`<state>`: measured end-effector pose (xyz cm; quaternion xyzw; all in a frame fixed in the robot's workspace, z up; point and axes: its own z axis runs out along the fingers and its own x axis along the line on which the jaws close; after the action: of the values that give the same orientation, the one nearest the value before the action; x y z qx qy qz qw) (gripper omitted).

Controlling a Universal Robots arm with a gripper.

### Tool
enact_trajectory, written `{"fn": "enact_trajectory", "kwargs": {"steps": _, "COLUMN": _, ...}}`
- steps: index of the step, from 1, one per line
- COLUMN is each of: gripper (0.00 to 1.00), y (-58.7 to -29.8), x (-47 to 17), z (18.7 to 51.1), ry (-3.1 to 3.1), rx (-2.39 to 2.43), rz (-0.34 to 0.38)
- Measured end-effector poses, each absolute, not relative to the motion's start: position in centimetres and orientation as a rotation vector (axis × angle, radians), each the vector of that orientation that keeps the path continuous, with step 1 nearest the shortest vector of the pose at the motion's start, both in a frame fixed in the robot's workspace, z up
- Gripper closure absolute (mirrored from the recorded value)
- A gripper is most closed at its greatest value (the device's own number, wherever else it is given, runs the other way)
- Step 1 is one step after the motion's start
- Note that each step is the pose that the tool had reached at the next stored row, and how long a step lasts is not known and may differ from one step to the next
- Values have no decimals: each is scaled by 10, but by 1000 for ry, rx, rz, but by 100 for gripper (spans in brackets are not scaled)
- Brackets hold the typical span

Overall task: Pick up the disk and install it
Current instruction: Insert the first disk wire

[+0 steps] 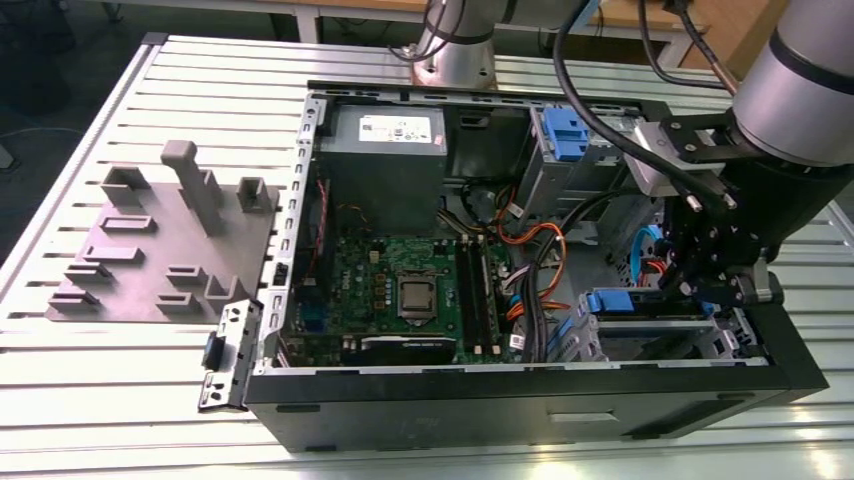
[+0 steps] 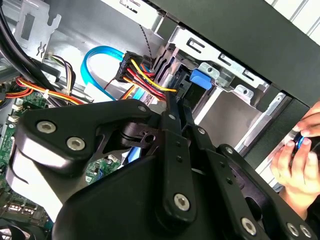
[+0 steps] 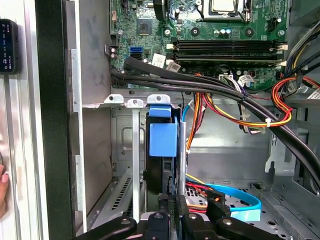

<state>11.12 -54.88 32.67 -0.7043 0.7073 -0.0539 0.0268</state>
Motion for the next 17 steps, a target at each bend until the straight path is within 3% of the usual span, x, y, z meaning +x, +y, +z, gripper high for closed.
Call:
{"fn": "enact_trajectory", "kwargs": {"steps": 4, "gripper": 82, "y": -549, "x": 111, "z": 329, "ry": 2184, "rx": -2175, "rz": -165}}
{"fn": "enact_trajectory", "kwargs": {"steps": 5, "gripper": 76, "y": -549, "x": 111, "z": 330, "ry": 2185, "rx": -2175, "rz": -165}}
{"fn": "enact_trajectory", "kwargs": {"steps": 11, "gripper": 76, "y": -549, "x": 111, "z": 338, "ry": 2184, "rx": -2175, "rz": -163}}
{"fn": "enact_trajectory", "kwargs": {"steps": 13, "gripper": 78, "y": -549, "x": 111, "z": 338, "ry": 2184, "rx": -2175, "rz": -163}}
{"fn": "enact_trajectory", "kwargs": {"steps": 15, "gripper": 89, "y": -549, "x": 111, "z": 338, "ry": 2184, "rx": -2175, "rz": -164}}
{"fn": "enact_trajectory", "kwargs": {"steps": 17, "gripper": 89, "y": -549, "x": 111, "z": 338, "ry": 2184, "rx": -2175, "rz": -164}}
